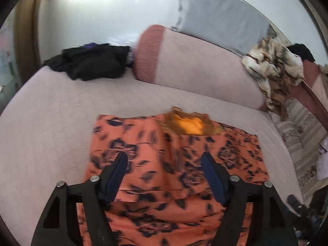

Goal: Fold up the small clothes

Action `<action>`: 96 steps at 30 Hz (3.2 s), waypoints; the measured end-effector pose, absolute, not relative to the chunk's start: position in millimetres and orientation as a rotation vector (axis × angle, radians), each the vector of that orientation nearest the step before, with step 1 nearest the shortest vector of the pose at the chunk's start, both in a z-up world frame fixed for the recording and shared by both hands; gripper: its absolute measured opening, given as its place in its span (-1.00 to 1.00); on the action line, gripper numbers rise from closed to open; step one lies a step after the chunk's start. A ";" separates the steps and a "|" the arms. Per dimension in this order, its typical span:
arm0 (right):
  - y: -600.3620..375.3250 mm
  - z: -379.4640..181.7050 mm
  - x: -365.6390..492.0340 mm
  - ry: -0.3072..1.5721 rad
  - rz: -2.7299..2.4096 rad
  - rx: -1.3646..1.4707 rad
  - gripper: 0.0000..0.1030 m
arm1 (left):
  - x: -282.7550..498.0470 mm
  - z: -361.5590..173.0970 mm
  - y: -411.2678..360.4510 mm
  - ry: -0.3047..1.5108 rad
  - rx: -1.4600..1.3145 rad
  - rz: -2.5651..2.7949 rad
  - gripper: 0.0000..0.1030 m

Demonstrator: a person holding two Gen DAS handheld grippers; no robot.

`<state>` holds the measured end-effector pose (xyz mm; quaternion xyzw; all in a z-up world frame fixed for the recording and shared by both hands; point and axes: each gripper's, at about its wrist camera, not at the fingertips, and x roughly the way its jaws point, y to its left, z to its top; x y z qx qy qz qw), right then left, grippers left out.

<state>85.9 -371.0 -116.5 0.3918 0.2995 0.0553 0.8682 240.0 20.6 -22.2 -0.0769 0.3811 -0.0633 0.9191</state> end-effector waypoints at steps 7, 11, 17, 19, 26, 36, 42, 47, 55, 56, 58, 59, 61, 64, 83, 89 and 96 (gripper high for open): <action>-380.7 -110.1 161.2 0.704 0.130 0.918 0.63 | 240.7 -78.2 94.4 0.810 -0.202 0.008 0.50; -391.9 -137.7 222.6 0.828 0.050 1.038 0.60 | 243.3 -96.9 101.5 0.808 -0.222 0.000 0.50; -385.2 -154.7 248.4 0.897 -0.142 1.010 -0.04 | 248.5 -106.2 114.7 0.851 -0.305 -0.004 0.50; -378.3 -146.5 254.4 0.909 -0.160 0.933 -0.92 | 251.2 -112.5 115.8 0.885 -0.306 0.008 0.50; -337.7 -56.1 203.8 0.672 -0.205 0.551 -0.85 | 253.0 -120.3 120.3 0.911 -0.313 0.069 0.50; -366.3 -99.5 181.9 0.862 -0.216 0.603 -0.18 | 244.2 -104.8 113.6 0.838 -0.279 0.055 0.50; -373.6 -63.0 209.2 0.777 -0.167 0.500 0.39 | 251.6 -106.4 98.9 0.866 -0.206 0.005 0.51; -403.4 -111.0 262.6 0.975 -0.216 0.487 0.37 | 258.5 -115.0 101.6 0.903 -0.221 0.008 0.51; -373.1 -75.5 247.5 0.788 -0.196 0.146 -0.89 | 263.7 -122.3 96.2 0.921 -0.189 0.010 0.51; -367.8 -81.0 248.4 0.795 -0.224 0.074 -0.85 | 264.9 -123.0 94.1 0.922 -0.179 0.009 0.51; -377.7 -115.2 263.0 0.954 -0.259 0.038 -0.76 | 264.9 -123.9 90.9 0.922 -0.159 0.010 0.52; -386.8 -128.9 265.9 1.025 -0.290 0.079 -0.76 | 264.0 -123.7 90.4 0.921 -0.155 0.008 0.52; -391.6 -117.5 252.7 0.938 -0.294 0.134 -0.68 | 263.4 -123.2 91.3 0.923 -0.161 0.007 0.52; -387.0 -82.5 233.0 0.810 -0.317 0.153 -0.65 | 263.9 -123.8 90.0 0.927 -0.153 0.015 0.52; -409.0 -146.2 238.2 0.956 -0.116 0.581 0.58 | 262.7 -125.5 107.7 0.935 -0.181 0.089 0.56; -377.0 -123.7 235.2 0.846 0.012 0.523 0.83 | 263.7 -126.6 118.6 0.949 -0.206 0.122 0.60; -351.0 -86.9 194.4 0.764 0.003 0.467 0.77 | 240.2 -109.1 142.6 0.878 -0.283 0.156 0.62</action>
